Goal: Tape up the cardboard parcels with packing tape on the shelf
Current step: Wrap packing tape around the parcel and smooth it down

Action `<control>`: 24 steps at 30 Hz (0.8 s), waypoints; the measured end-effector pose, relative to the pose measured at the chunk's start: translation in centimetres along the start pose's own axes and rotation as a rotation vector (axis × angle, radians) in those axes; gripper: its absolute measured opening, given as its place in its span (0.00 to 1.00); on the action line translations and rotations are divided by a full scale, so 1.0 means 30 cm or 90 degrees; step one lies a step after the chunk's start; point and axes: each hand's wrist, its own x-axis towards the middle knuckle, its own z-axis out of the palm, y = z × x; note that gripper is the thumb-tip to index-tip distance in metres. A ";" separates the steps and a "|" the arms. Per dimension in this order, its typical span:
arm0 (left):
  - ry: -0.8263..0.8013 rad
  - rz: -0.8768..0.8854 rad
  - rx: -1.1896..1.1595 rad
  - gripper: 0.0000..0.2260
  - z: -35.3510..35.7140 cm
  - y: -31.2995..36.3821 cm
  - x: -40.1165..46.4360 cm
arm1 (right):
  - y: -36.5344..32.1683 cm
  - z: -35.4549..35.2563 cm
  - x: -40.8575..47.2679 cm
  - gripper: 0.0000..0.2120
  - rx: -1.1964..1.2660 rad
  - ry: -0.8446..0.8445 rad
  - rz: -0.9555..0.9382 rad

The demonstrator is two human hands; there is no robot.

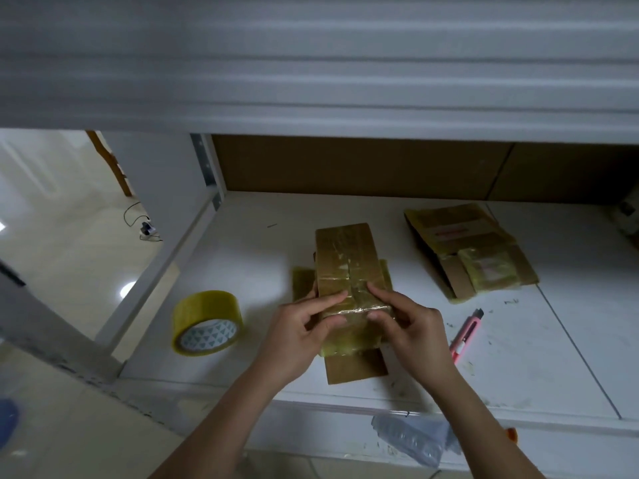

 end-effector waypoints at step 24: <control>-0.060 -0.033 -0.007 0.15 -0.071 0.019 0.019 | -0.003 -0.078 0.050 0.19 0.080 -0.146 0.055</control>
